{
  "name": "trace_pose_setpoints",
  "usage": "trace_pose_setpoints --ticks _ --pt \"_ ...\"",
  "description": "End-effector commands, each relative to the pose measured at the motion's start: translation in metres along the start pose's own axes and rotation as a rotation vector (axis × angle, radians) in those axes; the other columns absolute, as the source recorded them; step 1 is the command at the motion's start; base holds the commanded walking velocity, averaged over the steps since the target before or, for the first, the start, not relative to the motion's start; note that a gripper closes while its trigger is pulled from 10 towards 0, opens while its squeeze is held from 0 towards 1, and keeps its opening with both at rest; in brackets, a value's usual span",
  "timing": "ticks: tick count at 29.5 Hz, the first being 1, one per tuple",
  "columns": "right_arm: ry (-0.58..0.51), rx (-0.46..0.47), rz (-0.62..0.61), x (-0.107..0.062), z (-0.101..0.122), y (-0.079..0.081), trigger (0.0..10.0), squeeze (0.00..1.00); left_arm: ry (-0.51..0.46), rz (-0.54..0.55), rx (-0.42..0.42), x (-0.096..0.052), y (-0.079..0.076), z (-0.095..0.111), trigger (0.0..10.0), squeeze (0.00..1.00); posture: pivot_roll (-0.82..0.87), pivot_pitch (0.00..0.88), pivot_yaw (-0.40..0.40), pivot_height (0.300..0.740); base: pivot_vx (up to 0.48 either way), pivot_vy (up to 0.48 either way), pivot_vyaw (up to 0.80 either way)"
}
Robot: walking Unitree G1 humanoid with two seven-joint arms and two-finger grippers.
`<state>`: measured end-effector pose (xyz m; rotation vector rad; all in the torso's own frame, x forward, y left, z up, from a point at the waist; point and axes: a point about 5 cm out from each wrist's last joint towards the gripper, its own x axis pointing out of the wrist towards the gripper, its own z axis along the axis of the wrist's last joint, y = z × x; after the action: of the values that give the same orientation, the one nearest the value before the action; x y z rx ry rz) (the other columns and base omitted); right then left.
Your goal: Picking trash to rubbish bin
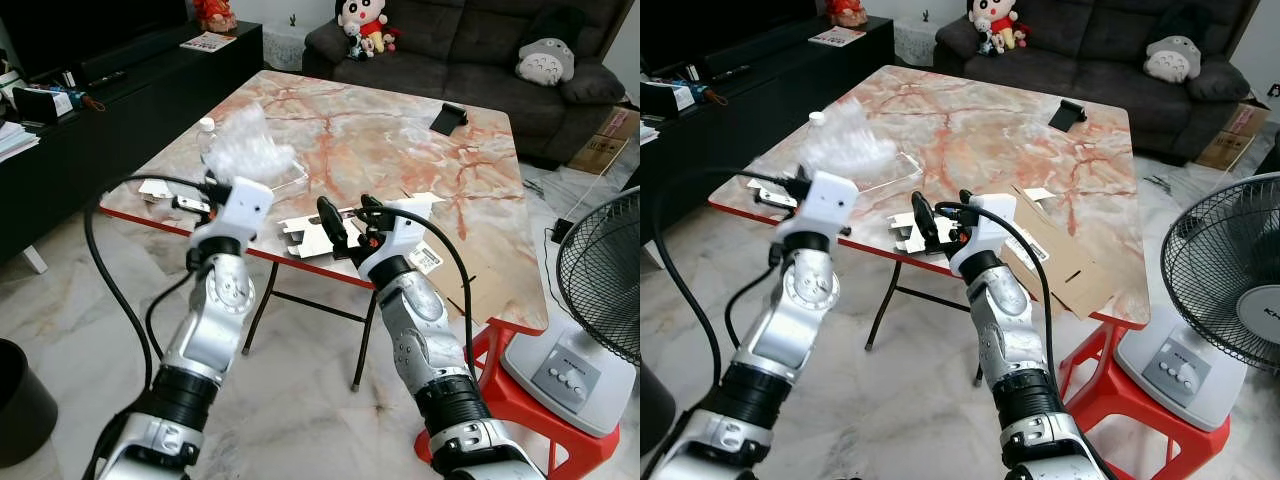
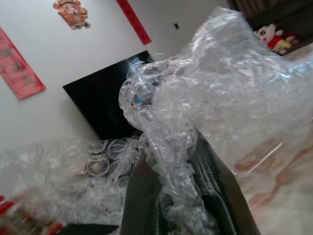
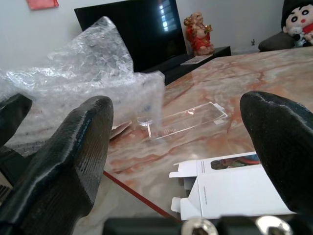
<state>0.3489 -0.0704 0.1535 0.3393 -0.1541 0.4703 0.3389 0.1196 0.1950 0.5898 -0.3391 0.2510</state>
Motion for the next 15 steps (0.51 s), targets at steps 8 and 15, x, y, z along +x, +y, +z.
trace_pose_setpoints --ticks 8,15 --pt "-0.043 -0.003 0.001 0.005 0.009 -0.001 10.0 0.0 -0.071 0.003 -0.046 0.002 -0.002 0.015 3.8 0.0 -0.03 0.0 -0.06 0.74 0.0 0.0 0.0" --pt "-0.052 -0.027 -0.027 0.002 0.013 -0.012 10.0 0.0 0.014 -0.005 -0.159 -0.006 -0.005 -0.005 10.0 0.0 -0.03 0.004 -0.065 0.74 0.0 0.0 0.0"
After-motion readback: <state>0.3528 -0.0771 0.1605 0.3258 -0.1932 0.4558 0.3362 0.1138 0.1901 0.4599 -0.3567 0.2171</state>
